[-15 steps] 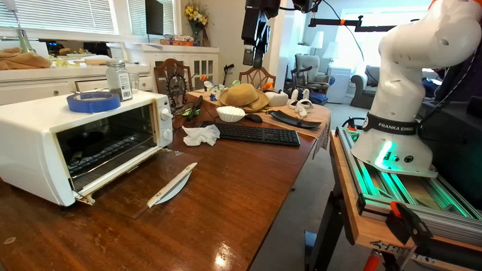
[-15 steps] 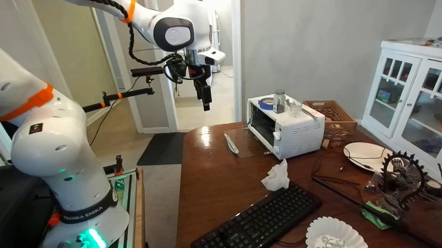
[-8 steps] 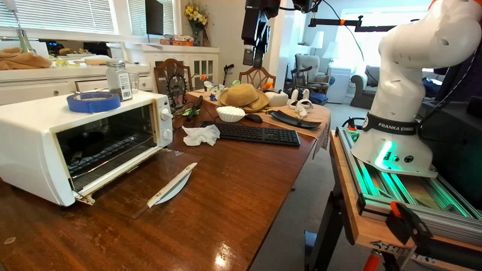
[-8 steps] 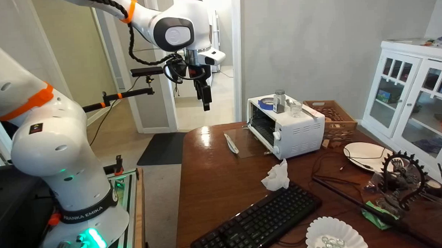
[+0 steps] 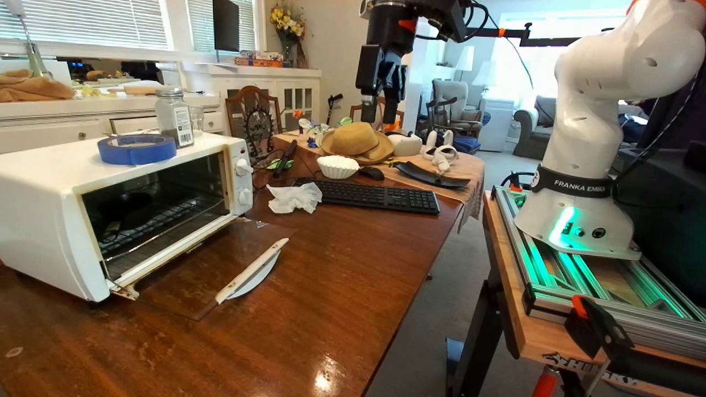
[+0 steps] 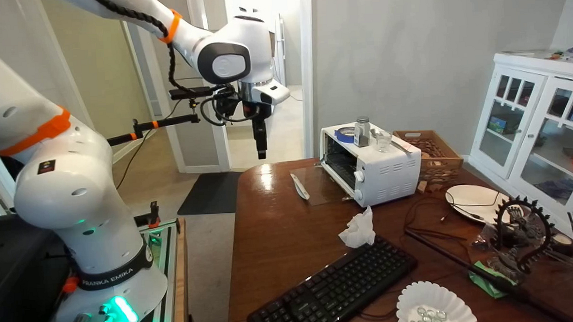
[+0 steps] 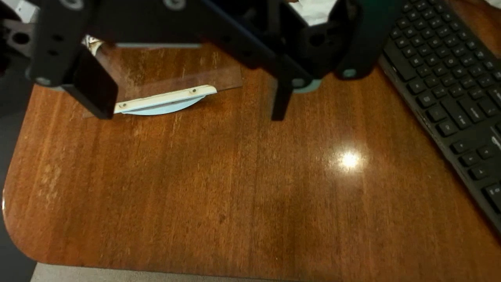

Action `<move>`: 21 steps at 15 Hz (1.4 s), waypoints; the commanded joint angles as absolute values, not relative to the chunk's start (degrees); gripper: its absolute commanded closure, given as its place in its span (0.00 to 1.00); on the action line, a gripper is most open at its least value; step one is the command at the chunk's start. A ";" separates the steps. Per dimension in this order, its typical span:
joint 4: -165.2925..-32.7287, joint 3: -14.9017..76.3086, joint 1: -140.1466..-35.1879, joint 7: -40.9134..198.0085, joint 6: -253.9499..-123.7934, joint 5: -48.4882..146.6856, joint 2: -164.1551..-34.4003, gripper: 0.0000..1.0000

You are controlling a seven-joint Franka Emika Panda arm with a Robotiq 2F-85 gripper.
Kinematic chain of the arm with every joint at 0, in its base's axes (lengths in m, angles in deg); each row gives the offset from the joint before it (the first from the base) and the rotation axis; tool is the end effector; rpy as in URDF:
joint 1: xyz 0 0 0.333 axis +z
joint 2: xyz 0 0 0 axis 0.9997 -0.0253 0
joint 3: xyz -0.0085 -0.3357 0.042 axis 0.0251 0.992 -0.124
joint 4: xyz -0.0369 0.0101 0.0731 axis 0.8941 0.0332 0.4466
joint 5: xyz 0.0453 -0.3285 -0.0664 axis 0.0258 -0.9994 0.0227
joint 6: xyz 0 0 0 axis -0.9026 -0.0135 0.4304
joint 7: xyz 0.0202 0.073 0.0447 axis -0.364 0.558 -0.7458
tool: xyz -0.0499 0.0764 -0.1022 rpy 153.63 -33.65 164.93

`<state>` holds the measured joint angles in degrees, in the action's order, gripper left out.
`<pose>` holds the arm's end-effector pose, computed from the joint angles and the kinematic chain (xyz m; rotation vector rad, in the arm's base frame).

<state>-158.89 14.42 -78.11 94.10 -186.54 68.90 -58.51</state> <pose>0.3131 0.1449 0.4053 -2.9784 0.2399 -0.0296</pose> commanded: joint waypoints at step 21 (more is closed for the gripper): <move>-153.89 11.03 -75.66 118.58 -224.36 78.22 -88.76 0.00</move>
